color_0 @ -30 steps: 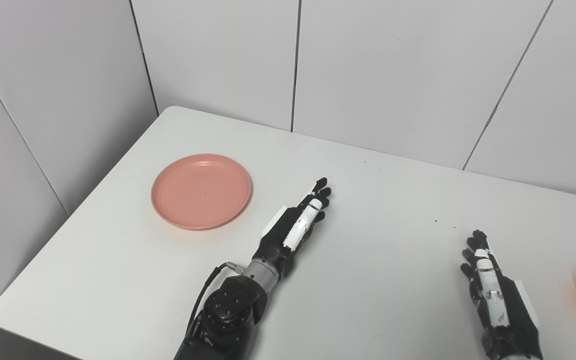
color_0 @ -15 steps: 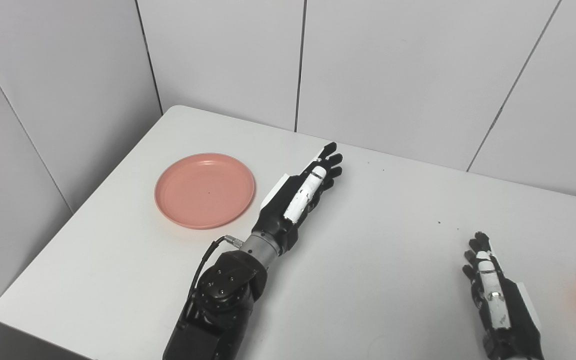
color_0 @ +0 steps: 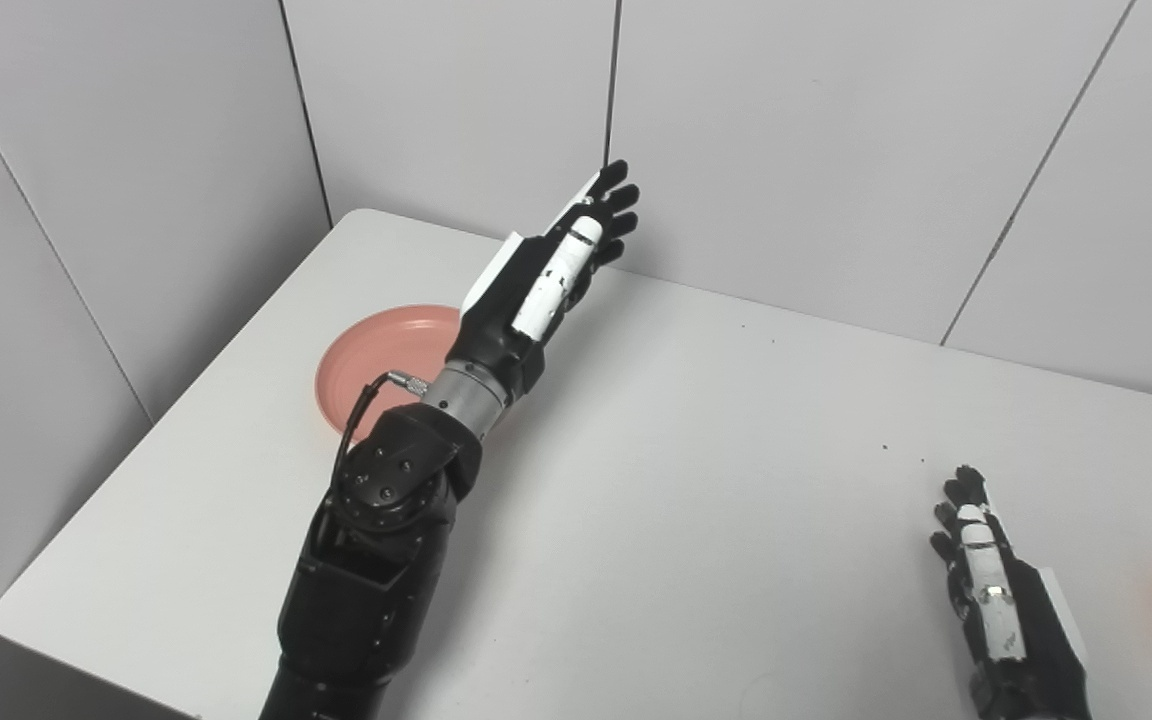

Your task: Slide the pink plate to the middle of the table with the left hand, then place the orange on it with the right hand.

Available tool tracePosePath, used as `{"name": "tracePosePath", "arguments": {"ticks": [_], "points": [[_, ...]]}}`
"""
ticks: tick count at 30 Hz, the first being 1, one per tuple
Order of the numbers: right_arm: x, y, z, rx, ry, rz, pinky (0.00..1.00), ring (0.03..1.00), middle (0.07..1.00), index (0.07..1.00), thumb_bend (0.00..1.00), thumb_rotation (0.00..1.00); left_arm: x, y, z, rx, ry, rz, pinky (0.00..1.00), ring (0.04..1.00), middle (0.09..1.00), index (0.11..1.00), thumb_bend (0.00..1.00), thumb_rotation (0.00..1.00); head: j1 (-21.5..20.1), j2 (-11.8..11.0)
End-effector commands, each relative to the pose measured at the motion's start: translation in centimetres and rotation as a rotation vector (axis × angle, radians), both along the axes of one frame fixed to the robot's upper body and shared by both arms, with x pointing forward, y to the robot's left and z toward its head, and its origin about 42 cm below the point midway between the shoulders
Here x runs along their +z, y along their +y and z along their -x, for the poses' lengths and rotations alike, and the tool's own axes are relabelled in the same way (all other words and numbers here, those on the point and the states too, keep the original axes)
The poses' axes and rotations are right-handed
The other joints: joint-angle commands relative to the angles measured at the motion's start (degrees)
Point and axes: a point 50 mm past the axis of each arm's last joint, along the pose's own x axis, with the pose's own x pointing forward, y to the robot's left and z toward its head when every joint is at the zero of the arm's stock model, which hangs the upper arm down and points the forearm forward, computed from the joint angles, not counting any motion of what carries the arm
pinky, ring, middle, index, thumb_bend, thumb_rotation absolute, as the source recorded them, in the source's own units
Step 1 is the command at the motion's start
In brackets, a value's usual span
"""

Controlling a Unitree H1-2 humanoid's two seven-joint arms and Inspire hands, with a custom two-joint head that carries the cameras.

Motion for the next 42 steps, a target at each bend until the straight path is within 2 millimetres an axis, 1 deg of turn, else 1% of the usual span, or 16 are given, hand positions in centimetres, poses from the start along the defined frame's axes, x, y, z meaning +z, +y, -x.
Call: {"name": "tracePosePath", "arguments": {"ticks": [1,2,6,9,12,14,16,18,21,25,29,32,38,42], "points": [[1.6,0.3,-0.4,0.005,-0.061,-0.013,1.00,1.000,1.000,1.000,0.01,1.00,1.9,0.8,-0.6,0.006,-0.068,0.017,0.95,0.950,0.962,0.940,0.42,1.00,0.01,-0.10],[1.6,0.3,-0.4,0.005,-0.061,-0.014,1.00,1.000,1.000,1.000,0.01,1.00,2.0,1.2,-0.7,0.009,-0.068,0.024,0.95,0.950,0.962,0.940,0.42,1.00,0.01,-0.10],[1.5,0.2,-0.4,0.003,-0.056,-0.008,1.00,1.000,1.000,1.000,0.01,1.00,2.4,3.7,-1.2,0.050,-0.055,0.075,0.95,0.958,0.968,0.956,0.39,1.00,0.22,-0.36],[1.5,0.2,-0.4,0.007,-0.056,-0.020,1.00,1.000,1.000,1.000,0.00,1.00,2.7,4.6,-1.4,0.073,-0.049,0.096,0.96,0.969,0.975,0.968,0.36,1.00,0.36,-0.42],[1.5,0.2,-0.3,0.010,-0.053,-0.021,1.00,1.000,1.000,1.000,0.01,1.00,2.9,6.2,-1.6,0.113,-0.059,0.101,0.96,0.973,0.978,0.970,0.35,1.00,0.45,-0.50],[1.5,0.2,-0.3,0.011,-0.053,-0.019,1.00,1.000,1.000,1.000,0.02,1.00,2.9,7.0,-1.7,0.141,-0.065,0.104,0.96,0.973,0.979,0.969,0.35,1.00,0.37,-0.52],[1.6,0.3,-0.4,0.008,-0.054,-0.022,1.00,1.000,1.000,1.000,0.01,1.00,2.9,8.0,-1.9,0.188,-0.066,0.100,0.94,0.945,0.948,0.941,0.35,1.00,0.34,-0.53],[1.6,0.3,-0.3,0.006,-0.049,-0.027,1.00,1.000,1.000,1.000,0.01,1.00,2.8,8.6,-1.9,0.221,-0.061,0.099,0.94,0.938,0.942,0.935,0.35,1.00,0.37,-0.55],[1.6,0.3,-0.3,0.010,-0.051,-0.027,1.00,1.000,1.000,1.000,0.01,1.00,2.8,10.1,-1.9,0.264,-0.055,0.115,0.94,0.939,0.941,0.933,0.35,1.00,0.47,-0.55],[1.5,0.2,-0.3,0.007,-0.053,-0.024,1.00,1.000,1.000,1.000,0.01,1.00,2.7,11.3,-1.6,0.297,-0.052,0.124,0.93,0.941,0.944,0.931,0.35,1.00,0.56,-0.59],[1.5,0.2,-0.3,0.012,-0.057,-0.031,1.00,1.000,1.000,1.000,0.00,1.00,2.3,12.8,-1.4,0.325,-0.036,0.112,0.94,0.939,0.939,0.926,0.36,1.00,0.65,-0.64],[1.5,0.1,-0.3,0.013,-0.045,-0.040,1.00,1.000,1.000,1.000,0.01,1.00,2.0,14.0,-1.3,0.341,-0.030,0.121,0.94,0.937,0.935,0.920,0.36,1.00,0.70,-0.64],[1.6,0.1,-0.3,0.013,-0.042,-0.031,1.00,1.000,1.000,1.000,0.02,1.00,0.8,16.2,-1.1,0.379,-0.001,0.117,0.94,0.930,0.927,0.915,0.36,1.00,0.88,-0.57],[1.7,0.2,-0.3,0.016,-0.040,-0.033,1.00,1.000,1.000,1.000,0.02,1.00,-0.2,17.0,-0.7,0.400,0.029,0.120,0.94,0.928,0.929,0.919,0.34,1.00,0.77,-0.50]]}}
